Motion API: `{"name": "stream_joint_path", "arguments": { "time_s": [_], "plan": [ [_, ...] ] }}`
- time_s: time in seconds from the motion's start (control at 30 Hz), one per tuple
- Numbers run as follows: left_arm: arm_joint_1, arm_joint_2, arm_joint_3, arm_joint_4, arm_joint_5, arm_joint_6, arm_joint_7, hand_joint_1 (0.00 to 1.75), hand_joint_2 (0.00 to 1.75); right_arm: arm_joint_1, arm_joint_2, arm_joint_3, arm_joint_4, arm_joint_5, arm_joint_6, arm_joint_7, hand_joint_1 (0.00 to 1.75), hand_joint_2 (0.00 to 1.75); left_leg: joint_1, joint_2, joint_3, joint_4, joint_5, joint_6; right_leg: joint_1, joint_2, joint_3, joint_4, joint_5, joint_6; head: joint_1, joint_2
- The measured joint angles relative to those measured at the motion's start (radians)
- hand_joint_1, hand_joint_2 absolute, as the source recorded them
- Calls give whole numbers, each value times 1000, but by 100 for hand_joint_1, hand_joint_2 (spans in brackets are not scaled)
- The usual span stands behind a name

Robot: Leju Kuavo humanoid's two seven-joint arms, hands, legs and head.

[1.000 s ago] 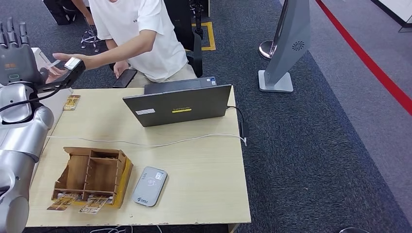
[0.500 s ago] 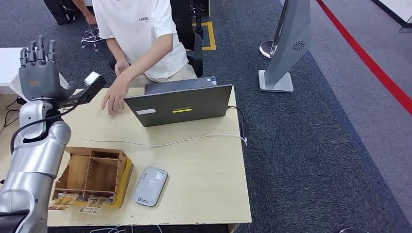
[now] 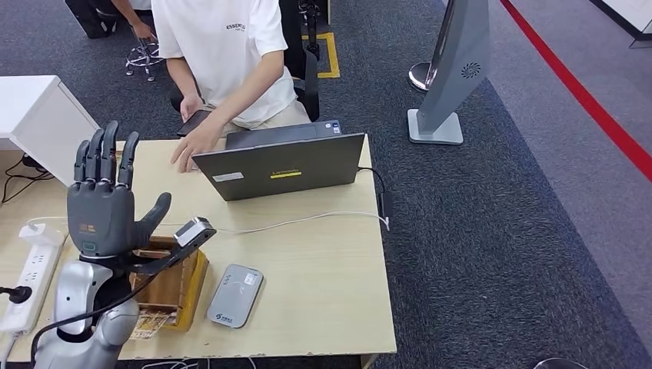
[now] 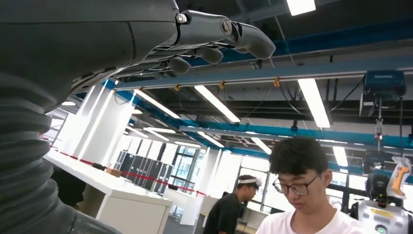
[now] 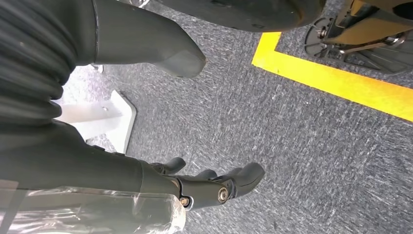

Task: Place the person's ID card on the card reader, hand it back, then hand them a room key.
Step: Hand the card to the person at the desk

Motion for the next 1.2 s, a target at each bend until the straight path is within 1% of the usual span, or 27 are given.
{"name": "stream_joint_path", "arguments": {
  "time_s": [0.13, 0.27, 0.4, 0.43, 0.53, 0.57, 0.63, 0.73, 0.8, 0.87, 0.9, 1.07, 1.2],
  "plan": [
    [71, 21, -14, -92, 9, 13, -22, 0, 175, -1, 0, -13, 0, -4, -6, 0, 0, 175, 0, 0, 0, 0, 1, 0, 0, -1, 1, 0, 0, 0, 0, 0],
    [162, 35, -18, -159, -8, 52, -50, 0, 175, 2, 0, -21, 0, -7, -10, 0, 0, 175, 0, 1, 1, 0, 1, -1, 0, 0, 1, 1, 0, -1, -1, 0],
    [179, 38, -20, -171, -13, 60, -55, 0, 175, 2, 0, -22, 0, -8, -10, 0, 0, 175, 0, 0, 1, 0, 1, -1, 0, 0, 1, 1, 0, -1, -1, 0],
    [204, 42, -24, -184, -20, 68, -60, 0, 175, 2, 0, -25, 0, -10, -11, -1, 0, 175, 0, 0, 1, 0, 1, -1, 0, 0, 1, 1, 0, -1, -1, 0],
    [344, 65, -53, -245, -63, 107, -83, 0, 175, 2, 0, -41, 0, -16, -13, -10, 0, 175, 0, 0, 0, 0, 1, 0, 0, 0, 1, 1, 0, -1, -1, 0],
    [378, 70, -63, -256, -77, 117, -86, 0, 175, 2, 1, -44, 0, -17, -13, -13, 0, 175, 0, 0, 0, 0, 1, 0, 0, 0, 1, 1, 0, -1, -1, 0],
    [413, 79, -81, -262, -101, 137, -81, 0, 175, 2, 1, -46, 0, -18, -12, -15, 0, 175, 0, 0, 0, 0, 1, 0, 0, -1, 1, 0, 0, 0, -1, 0],
    [469, 105, -125, -266, -152, 196, -35, 0, 175, 2, 1, -50, 0, -13, -12, -16, 0, 175, 0, 0, 1, -1, 0, -1, 0, -1, 1, 0, 0, -1, -1, 0],
    [515, 136, -176, -265, -191, 233, 37, 0, 175, 2, 1, -51, 0, -7, -12, -14, 0, 175, 0, 0, 1, -1, -1, -1, 0, -1, 1, 0, -1, -1, -2, 0],
    [543, 163, -227, -265, -223, 245, 107, 0, 175, 2, 1, -51, 0, -3, -12, -12, 0, 175, 0, -1, 0, -1, -1, -1, 0, -2, 1, 0, -1, -1, -2, 0],
    [551, 174, -249, -265, -233, 246, 129, 0, 175, 1, 1, -51, 0, -2, -12, -12, 0, 175, 0, -2, 0, -1, -1, -1, 0, -3, 1, 1, -1, 0, -2, 0],
    [579, 211, -319, -265, -249, 247, 156, 0, 175, -1, 1, -51, 0, 0, -12, -12, 0, 175, 0, -2, 0, -1, -1, -1, 0, -3, 1, 1, -1, 0, -2, 0],
    [589, 245, -362, -265, -264, 243, 198, 0, 175, -2, 1, -51, 0, 12, -9, -9, 0, 175, 0, -2, 0, -1, 0, -1, 0, -4, 2, 1, -1, 0, -2, 0]
  ]
}}
